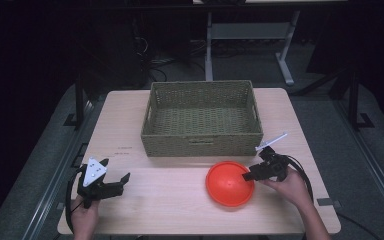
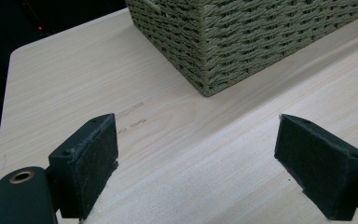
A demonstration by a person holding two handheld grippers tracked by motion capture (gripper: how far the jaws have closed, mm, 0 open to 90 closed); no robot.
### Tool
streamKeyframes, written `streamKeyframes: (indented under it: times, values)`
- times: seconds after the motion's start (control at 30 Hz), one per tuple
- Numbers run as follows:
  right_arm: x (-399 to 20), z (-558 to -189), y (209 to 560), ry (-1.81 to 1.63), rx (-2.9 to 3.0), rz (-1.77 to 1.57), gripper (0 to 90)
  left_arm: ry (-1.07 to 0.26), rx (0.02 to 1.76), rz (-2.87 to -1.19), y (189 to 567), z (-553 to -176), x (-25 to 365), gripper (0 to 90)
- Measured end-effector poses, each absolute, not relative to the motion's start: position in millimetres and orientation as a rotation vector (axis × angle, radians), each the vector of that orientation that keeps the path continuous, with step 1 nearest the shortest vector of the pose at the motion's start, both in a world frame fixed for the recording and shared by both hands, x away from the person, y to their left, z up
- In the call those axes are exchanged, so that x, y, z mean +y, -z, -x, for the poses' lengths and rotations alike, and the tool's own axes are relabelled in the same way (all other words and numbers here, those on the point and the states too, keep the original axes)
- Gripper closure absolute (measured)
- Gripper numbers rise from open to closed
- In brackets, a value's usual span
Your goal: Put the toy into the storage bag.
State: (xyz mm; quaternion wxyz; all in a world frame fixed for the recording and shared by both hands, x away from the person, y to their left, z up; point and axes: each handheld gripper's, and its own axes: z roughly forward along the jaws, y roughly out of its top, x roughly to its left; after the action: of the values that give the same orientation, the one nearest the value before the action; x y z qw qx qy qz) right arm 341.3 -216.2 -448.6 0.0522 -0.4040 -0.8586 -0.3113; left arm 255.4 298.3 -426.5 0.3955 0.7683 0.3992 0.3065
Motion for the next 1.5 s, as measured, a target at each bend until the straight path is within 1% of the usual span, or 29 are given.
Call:
streamKeyframes:
  times: [0.37, 0.47, 0.53, 0.63, 0.93, 1.1, 1.5]
  values:
    - [-213, -343, 454, 0.896, -2.618, 1.203, 59.4, -0.779, 1.014, -1.949, 427, -255, 298, 12.8]
    - [-212, -343, 454, 0.891, -2.626, 1.196, 60.9, -0.782, 1.01, -1.956, 427, -255, 298, 12.8]
    - [-213, -343, 454, 0.906, -2.61, 1.202, 64.0, -0.781, 1.015, -1.952, 427, -256, 298, 12.8]
    - [-216, -344, 451, 0.941, -2.595, 1.209, 70.7, -0.782, 1.016, -1.95, 427, -256, 299, 12.8]
    - [-216, -333, 432, 1.062, -2.584, 1.219, 80.5, -0.778, 1.021, -1.938, 427, -256, 300, 12.8]
    - [-211, -323, 418, 1.097, -2.625, 1.213, 82.3, -0.782, 1.02, -1.942, 426, -255, 300, 12.8]
    - [-206, -315, 392, 1.144, -2.656, 1.15, 82.3, -0.786, 1.027, -1.935, 426, -255, 301, 12.8]
